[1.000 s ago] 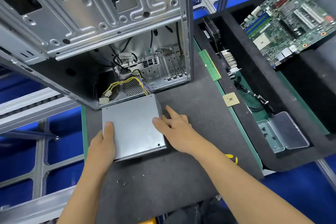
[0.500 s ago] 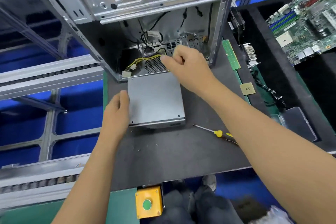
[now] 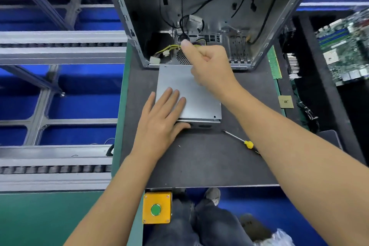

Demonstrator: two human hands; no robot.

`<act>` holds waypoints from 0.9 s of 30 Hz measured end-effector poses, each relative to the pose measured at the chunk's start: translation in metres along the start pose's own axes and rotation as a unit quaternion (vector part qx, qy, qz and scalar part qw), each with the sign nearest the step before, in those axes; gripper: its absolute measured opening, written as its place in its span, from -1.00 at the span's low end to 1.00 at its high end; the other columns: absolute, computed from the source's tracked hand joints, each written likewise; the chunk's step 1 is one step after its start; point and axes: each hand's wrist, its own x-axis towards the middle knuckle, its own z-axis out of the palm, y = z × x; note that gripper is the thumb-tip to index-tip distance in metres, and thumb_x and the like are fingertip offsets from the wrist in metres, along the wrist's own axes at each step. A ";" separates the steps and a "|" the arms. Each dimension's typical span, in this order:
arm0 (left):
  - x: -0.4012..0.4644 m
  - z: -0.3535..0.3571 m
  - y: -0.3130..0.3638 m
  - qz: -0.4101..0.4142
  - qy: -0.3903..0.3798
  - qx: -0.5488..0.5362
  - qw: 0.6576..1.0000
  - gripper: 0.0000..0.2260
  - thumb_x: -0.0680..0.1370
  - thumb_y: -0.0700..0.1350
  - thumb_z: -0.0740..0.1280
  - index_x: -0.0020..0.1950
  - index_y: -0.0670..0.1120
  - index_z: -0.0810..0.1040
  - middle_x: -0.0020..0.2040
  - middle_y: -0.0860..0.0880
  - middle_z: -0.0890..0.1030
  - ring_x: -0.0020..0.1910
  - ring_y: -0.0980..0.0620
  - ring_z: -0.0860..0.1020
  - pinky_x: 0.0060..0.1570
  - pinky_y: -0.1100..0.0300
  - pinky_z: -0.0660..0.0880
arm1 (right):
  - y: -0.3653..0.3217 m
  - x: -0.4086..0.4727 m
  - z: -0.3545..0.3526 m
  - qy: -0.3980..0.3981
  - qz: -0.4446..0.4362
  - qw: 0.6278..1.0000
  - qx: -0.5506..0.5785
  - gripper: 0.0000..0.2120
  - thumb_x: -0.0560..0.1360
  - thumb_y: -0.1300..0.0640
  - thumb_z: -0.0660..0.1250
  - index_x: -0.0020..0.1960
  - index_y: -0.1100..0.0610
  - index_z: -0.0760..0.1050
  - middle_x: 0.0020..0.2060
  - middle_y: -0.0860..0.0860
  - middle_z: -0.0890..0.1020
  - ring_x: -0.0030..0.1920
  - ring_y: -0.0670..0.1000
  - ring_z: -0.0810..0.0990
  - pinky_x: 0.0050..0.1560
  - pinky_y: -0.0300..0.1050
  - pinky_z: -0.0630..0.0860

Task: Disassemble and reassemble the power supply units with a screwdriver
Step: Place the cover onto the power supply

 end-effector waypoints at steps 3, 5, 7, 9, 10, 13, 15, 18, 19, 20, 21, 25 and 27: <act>0.000 0.002 0.001 0.005 0.011 0.018 1.000 -0.54 0.58 0.08 0.34 0.30 -0.25 0.59 0.35 -0.22 0.55 0.40 -0.23 0.47 0.39 -0.28 0.33 | -0.005 0.004 0.016 0.003 -0.031 0.999 0.034 -0.45 0.59 -0.07 0.25 -0.43 0.00 0.02 -0.52 -0.10 0.08 -0.48 0.01 0.07 -0.44 -0.20 0.08; -0.001 0.001 -0.001 0.010 0.016 0.033 0.999 -0.55 0.60 0.09 0.33 0.30 -0.23 0.60 0.34 -0.20 0.57 0.40 -0.20 0.48 0.38 -0.29 0.33 | 0.009 -0.003 0.026 0.007 -0.016 0.998 0.054 -0.45 0.60 0.00 0.25 -0.45 -0.02 0.03 -0.52 -0.12 0.08 -0.49 -0.03 0.08 -0.46 -0.23 0.08; 0.000 -0.001 -0.005 0.022 0.019 0.033 0.999 -0.59 0.63 0.08 0.32 0.28 -0.21 0.61 0.32 -0.16 0.59 0.38 -0.16 0.50 0.39 -0.28 0.32 | 0.028 -0.015 0.032 0.010 0.034 0.999 0.028 -0.45 0.63 0.06 0.25 -0.44 -0.01 0.05 -0.52 -0.10 0.09 -0.47 -0.04 0.08 -0.46 -0.21 0.08; -0.002 -0.003 -0.007 0.032 0.027 0.015 0.999 -0.63 0.64 0.05 0.32 0.26 -0.21 0.63 0.29 -0.15 0.61 0.36 -0.14 0.52 0.38 -0.23 0.34 | 0.039 -0.021 0.033 0.011 0.057 0.998 0.005 -0.46 0.63 0.08 0.26 -0.42 0.02 0.05 -0.51 -0.08 0.09 -0.46 -0.03 0.08 -0.44 -0.18 0.08; -0.005 -0.003 -0.008 0.029 0.038 -0.001 0.999 -0.63 0.63 0.05 0.34 0.23 -0.23 0.64 0.28 -0.15 0.62 0.35 -0.13 0.53 0.36 -0.20 0.37 | 0.040 -0.021 0.033 0.006 0.063 0.998 0.014 -0.47 0.63 0.08 0.25 -0.41 0.02 0.05 -0.50 -0.07 0.08 -0.46 -0.02 0.07 -0.44 -0.18 0.06; -0.017 -0.004 -0.008 -0.032 0.090 -0.086 0.992 -0.55 0.56 0.10 0.41 0.19 -0.27 0.64 0.27 -0.18 0.61 0.30 -0.10 0.56 0.33 -0.08 0.43 | 0.034 -0.015 0.028 0.001 0.089 0.992 0.086 -0.49 0.62 0.06 0.24 -0.39 0.01 0.04 -0.49 -0.05 0.07 -0.52 -0.03 0.05 -0.44 -0.21 0.02; -0.025 -0.006 -0.007 -0.095 0.104 -0.155 0.978 -0.52 0.53 0.08 0.44 0.25 -0.28 0.60 0.33 -0.18 0.56 0.33 -0.06 0.51 0.37 0.02 0.40 | 0.030 -0.011 0.018 0.031 0.084 0.987 0.131 -0.51 0.59 0.03 0.24 -0.42 -0.02 0.07 -0.51 -0.04 0.07 -0.53 -0.05 0.06 -0.44 -0.21 0.01; -0.030 -0.007 -0.005 -0.212 0.057 -0.254 0.942 -0.43 0.49 0.00 0.50 0.44 -0.16 0.47 0.48 -0.09 0.42 0.47 0.03 0.39 0.45 0.25 0.29 | 0.027 -0.005 -0.011 0.139 0.026 0.990 0.023 -0.54 0.59 -0.05 0.21 -0.40 0.03 0.11 -0.50 0.00 0.17 -0.46 0.01 0.15 -0.42 -0.13 0.10; -0.029 -0.008 -0.006 -0.273 0.028 -0.306 0.911 -0.38 0.49 0.00 0.50 0.51 -0.07 0.40 0.51 0.00 0.39 0.48 0.11 0.35 0.43 0.33 0.27 | 0.030 -0.004 -0.021 0.173 0.019 0.983 -0.054 -0.58 0.58 -0.07 0.20 -0.37 0.04 0.15 -0.48 -0.07 0.25 -0.43 -0.04 0.23 -0.40 -0.15 0.20; -0.027 -0.009 -0.007 -0.324 -0.001 -0.353 0.877 -0.35 0.51 0.01 0.48 0.56 0.03 0.32 0.51 0.10 0.38 0.47 0.17 0.35 0.41 0.36 0.28 | 0.038 -0.004 -0.031 0.198 0.028 0.973 -0.112 -0.64 0.57 -0.10 0.19 -0.33 0.02 0.23 -0.45 -0.15 0.35 -0.41 -0.14 0.31 -0.35 -0.25 0.27; -0.026 -0.009 -0.009 -0.354 -0.023 -0.385 0.852 -0.34 0.52 0.03 0.45 0.57 0.10 0.27 0.49 0.19 0.39 0.45 0.23 0.36 0.39 0.35 0.31 | 0.047 -0.005 -0.038 0.210 0.055 0.967 -0.135 -0.74 0.56 -0.12 0.20 -0.26 -0.04 0.33 -0.37 -0.23 0.45 -0.35 -0.24 0.39 -0.25 -0.33 0.34; -0.023 -0.008 -0.015 -0.382 -0.051 -0.466 0.796 -0.47 0.57 0.10 0.32 0.54 0.18 0.32 0.25 0.50 0.48 0.28 0.45 0.43 0.19 0.54 0.36 | 0.083 -0.015 -0.046 0.121 0.243 0.962 -0.028 -0.70 0.64 -0.11 0.14 0.18 0.03 0.52 0.07 -0.01 0.67 0.10 -0.06 0.63 0.24 0.07 0.53; -0.015 -0.007 -0.019 -0.422 -0.027 -0.511 0.749 -0.51 0.55 0.26 0.23 0.46 0.20 0.43 0.27 0.45 0.51 0.31 0.41 0.44 0.31 0.39 0.36 | 0.092 -0.028 -0.041 0.089 0.253 0.963 -0.022 -0.62 0.66 -0.10 0.10 0.15 0.09 0.60 0.06 -0.03 0.70 0.13 -0.01 0.65 0.28 0.11 0.51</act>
